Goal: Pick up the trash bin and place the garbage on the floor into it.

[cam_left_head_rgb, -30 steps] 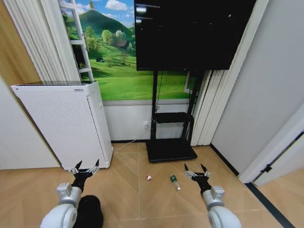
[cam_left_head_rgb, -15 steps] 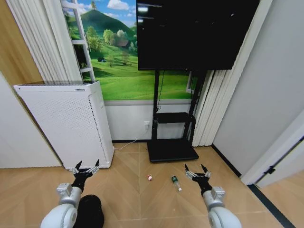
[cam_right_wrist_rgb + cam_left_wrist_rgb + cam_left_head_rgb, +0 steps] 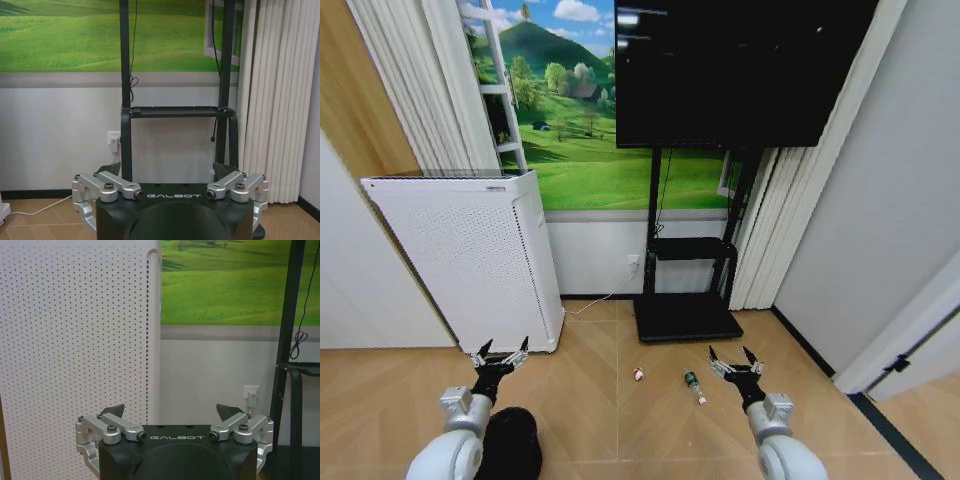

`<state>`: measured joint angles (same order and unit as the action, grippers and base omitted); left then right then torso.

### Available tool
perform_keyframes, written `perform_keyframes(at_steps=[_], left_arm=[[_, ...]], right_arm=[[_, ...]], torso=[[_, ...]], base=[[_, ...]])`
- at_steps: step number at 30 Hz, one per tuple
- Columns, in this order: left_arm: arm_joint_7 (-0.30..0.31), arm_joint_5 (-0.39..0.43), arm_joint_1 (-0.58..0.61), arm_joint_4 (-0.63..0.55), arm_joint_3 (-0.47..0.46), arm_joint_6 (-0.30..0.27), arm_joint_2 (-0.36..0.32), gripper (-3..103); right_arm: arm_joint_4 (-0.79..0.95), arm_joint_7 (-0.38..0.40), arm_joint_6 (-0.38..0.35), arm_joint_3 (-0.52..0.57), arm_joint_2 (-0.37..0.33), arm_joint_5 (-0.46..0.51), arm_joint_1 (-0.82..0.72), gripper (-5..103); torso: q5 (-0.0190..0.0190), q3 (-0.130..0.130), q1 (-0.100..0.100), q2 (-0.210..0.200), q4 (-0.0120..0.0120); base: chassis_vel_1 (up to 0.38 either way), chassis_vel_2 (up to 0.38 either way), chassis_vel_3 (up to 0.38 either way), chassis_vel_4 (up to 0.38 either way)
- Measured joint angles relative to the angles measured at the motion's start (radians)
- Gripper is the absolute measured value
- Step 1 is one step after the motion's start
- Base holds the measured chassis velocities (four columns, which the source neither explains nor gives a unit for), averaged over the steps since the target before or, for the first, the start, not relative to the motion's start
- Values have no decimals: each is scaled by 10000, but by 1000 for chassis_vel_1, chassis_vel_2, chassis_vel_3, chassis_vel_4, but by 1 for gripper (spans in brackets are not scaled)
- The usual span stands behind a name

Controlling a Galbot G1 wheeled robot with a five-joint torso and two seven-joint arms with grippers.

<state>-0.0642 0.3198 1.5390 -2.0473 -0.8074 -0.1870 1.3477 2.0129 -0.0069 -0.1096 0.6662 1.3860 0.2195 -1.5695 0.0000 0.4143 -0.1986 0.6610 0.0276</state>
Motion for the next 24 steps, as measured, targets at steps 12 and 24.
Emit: perform_keyframes(at_steps=[12,24], left_arm=[[96,-99,7,-117,8,-241,-20,100],[-68,-118,25,-25,-58,-157,-46,100]], right_arm=[[76,86,21,95,47,49,-41,100],[176,148,53,203,136,29,-171,100]], torso=[[0,-230,161,-391,0],[1,-562,391,-953,0]], base=[[0,0,0,0],[0,0,0,0]])
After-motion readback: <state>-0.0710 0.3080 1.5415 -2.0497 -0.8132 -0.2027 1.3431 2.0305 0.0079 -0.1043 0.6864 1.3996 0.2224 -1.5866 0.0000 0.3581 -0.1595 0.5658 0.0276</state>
